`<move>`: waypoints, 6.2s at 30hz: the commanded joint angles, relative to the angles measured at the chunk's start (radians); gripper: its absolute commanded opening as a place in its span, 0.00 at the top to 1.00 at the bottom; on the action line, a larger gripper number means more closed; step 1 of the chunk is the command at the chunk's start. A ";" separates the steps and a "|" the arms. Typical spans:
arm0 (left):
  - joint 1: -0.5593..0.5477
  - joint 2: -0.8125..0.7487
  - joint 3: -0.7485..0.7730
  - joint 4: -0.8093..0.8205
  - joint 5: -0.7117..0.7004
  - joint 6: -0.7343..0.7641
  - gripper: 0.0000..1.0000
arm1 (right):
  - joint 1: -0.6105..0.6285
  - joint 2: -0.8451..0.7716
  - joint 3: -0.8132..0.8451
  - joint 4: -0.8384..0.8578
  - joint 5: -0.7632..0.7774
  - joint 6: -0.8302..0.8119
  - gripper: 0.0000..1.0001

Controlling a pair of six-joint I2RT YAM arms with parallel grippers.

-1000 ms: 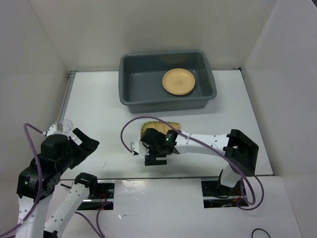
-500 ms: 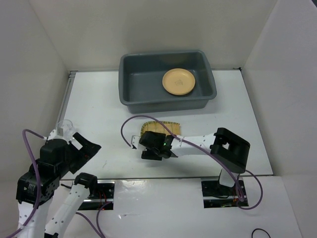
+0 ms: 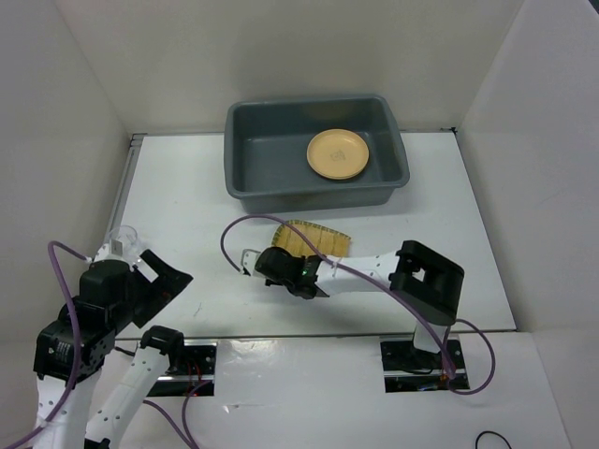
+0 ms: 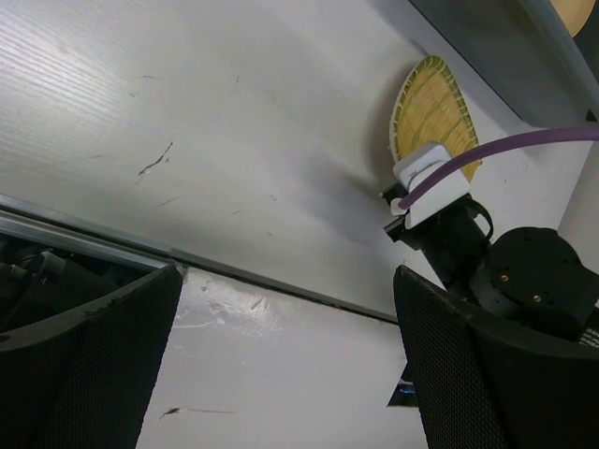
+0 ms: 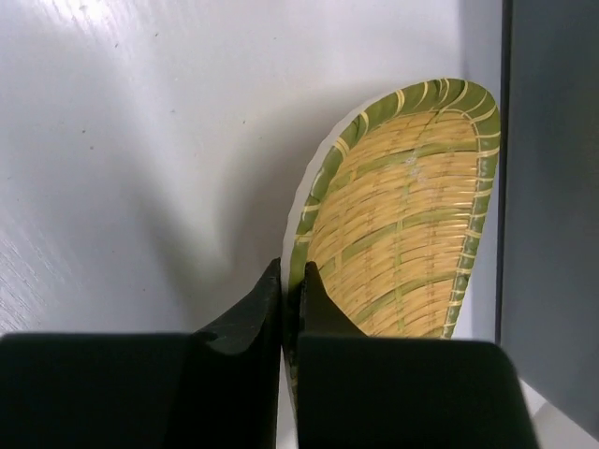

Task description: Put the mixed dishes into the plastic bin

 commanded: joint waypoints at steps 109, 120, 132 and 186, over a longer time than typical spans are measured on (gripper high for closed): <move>0.006 0.462 0.040 0.448 -0.026 0.147 0.00 | -0.714 0.327 1.440 -0.522 -0.439 -0.108 0.06; 0.153 0.663 0.351 0.358 -0.116 0.296 0.00 | -1.053 0.200 1.489 -0.821 -0.783 0.013 0.01; 0.498 0.956 0.386 0.269 -0.136 0.209 0.00 | -1.435 0.194 1.236 -0.960 -1.221 -0.002 0.01; 0.574 1.398 0.428 0.464 -0.176 0.333 0.00 | -1.435 0.022 0.652 -1.113 -1.132 -0.268 0.01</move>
